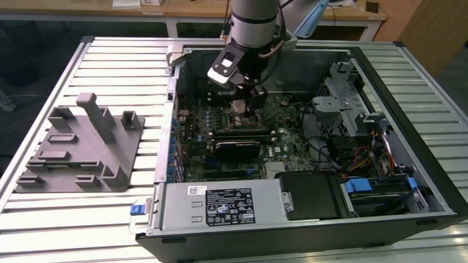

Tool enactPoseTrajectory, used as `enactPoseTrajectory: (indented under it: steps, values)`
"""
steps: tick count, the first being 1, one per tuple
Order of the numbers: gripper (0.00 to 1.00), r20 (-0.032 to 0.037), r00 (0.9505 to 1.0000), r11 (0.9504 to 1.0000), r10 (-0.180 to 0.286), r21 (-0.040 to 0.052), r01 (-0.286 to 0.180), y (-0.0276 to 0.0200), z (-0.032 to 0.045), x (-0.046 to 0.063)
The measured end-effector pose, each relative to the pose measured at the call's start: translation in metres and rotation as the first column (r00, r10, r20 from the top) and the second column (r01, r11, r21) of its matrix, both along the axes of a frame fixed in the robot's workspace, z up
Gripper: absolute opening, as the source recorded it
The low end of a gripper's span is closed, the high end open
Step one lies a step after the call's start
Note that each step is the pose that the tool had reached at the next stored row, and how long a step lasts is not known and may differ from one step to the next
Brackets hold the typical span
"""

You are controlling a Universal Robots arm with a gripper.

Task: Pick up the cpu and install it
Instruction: 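Place the cpu into insertion slot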

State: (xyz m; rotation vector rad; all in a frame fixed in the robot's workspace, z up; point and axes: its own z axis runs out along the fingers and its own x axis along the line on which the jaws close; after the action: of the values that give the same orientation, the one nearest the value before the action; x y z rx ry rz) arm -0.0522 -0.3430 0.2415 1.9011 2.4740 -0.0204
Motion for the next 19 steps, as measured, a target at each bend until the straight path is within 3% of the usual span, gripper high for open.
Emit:
enactPoseTrajectory:
  steps: [5, 10, 11, 16, 19]
  values:
    - [0.55, 0.0000, 0.9959, 0.9959, -0.091, 0.0000, 0.091, 0.0000, -0.0011, 0.0000]
    - [0.55, 0.0000, 0.9838, 0.9838, -0.179, -0.0002, 0.179, 0.0000, -0.0021, 0.0000]
    - [0.55, 0.0004, 0.9816, 0.9816, -0.191, -0.0021, 0.191, 0.0001, -0.0022, 0.0000]
    - [0.55, 0.0074, 0.9796, 0.9791, -0.201, -0.0320, 0.201, 0.0014, -0.0025, 0.0000]
    - [0.55, 0.0075, 0.9797, 0.9791, -0.200, -0.0319, 0.201, 0.0023, -0.0042, 0.0004]
